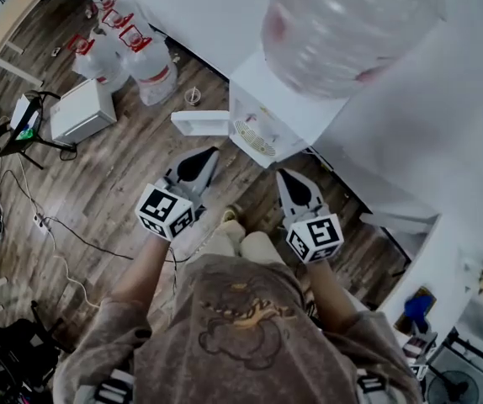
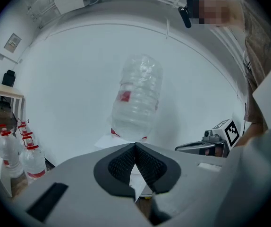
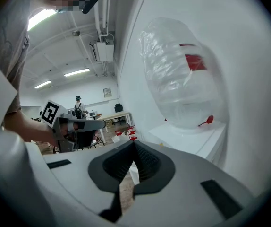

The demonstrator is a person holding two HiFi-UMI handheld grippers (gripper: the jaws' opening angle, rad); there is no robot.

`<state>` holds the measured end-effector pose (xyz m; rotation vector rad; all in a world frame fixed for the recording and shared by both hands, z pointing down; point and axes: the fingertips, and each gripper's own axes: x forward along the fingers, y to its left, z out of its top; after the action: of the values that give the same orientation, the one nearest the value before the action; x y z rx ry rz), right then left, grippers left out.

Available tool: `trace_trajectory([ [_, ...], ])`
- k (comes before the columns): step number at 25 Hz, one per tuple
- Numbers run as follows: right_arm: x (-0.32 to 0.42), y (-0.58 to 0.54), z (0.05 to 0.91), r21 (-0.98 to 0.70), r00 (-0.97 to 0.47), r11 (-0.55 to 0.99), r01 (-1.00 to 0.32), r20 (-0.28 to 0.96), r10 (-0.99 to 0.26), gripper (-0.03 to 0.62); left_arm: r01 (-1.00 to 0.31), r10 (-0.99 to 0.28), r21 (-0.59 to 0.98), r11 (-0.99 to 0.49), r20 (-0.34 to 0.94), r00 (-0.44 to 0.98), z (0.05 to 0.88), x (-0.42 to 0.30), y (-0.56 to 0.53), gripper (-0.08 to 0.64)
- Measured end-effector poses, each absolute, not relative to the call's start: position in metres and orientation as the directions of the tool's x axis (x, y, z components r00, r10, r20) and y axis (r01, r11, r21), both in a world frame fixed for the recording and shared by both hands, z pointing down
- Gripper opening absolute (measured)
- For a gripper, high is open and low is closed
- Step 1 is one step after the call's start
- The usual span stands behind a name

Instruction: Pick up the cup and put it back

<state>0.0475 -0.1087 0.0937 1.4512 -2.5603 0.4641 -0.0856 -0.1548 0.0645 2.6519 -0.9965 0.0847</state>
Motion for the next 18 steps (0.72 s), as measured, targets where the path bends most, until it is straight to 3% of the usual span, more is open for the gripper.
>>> trace_trajectory([
  [8, 0.037, -0.112, 0.065, -0.154, -0.496, 0.472, -0.868, 0.275, -0.823, 0.002, -0.632, -0.618, 0.271, -0.726, 0.144, 0.772, 0.024, -0.089, -0.152, 0.003],
  [18, 0.079, -0.111, 0.039, -0.139, -0.435, 0.412, -0.900, 0.254, -0.864, 0.002, -0.646, -0.634, 0.262, -0.717, 0.141, 0.761, 0.005, -0.082, -0.146, 0.003],
])
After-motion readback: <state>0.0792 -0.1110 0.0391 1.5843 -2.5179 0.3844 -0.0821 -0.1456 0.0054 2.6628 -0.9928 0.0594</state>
